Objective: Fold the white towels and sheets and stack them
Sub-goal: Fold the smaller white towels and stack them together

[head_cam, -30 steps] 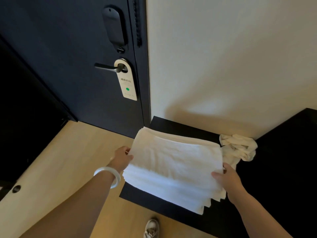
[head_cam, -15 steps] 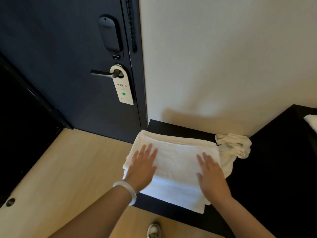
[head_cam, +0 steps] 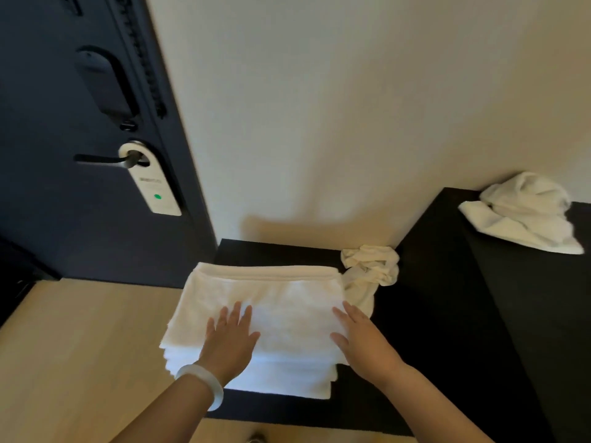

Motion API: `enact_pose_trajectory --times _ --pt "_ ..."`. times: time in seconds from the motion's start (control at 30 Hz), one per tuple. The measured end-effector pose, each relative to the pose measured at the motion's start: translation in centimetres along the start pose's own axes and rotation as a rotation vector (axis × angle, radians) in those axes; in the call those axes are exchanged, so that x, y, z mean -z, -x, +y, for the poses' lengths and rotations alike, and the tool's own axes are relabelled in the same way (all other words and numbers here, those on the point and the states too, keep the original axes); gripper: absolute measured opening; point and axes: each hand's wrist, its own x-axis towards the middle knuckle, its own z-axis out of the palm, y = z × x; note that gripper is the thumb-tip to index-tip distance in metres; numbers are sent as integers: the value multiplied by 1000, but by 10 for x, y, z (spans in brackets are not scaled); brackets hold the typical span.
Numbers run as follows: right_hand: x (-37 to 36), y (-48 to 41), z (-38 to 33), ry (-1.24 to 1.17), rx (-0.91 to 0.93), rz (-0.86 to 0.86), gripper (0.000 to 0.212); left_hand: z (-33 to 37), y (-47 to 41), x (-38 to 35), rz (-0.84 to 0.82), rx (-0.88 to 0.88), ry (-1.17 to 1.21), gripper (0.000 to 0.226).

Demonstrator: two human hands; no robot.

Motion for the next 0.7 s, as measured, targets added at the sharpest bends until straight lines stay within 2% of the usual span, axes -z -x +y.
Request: enact_pose_trajectory --times 0.17,0.33,0.47,0.7 --pt "66 27 48 -3 -43 91 56 105 -5 30 -33 -271 87 55" --pt "136 52 121 -51 45 195 48 244 -11 60 31 -472 192 38" --pt "185 68 203 -81 80 288 51 369 -16 71 228 -520 182 38" --pt "256 85 333 -152 11 356 55 524 -32 64 197 -502 35 46"
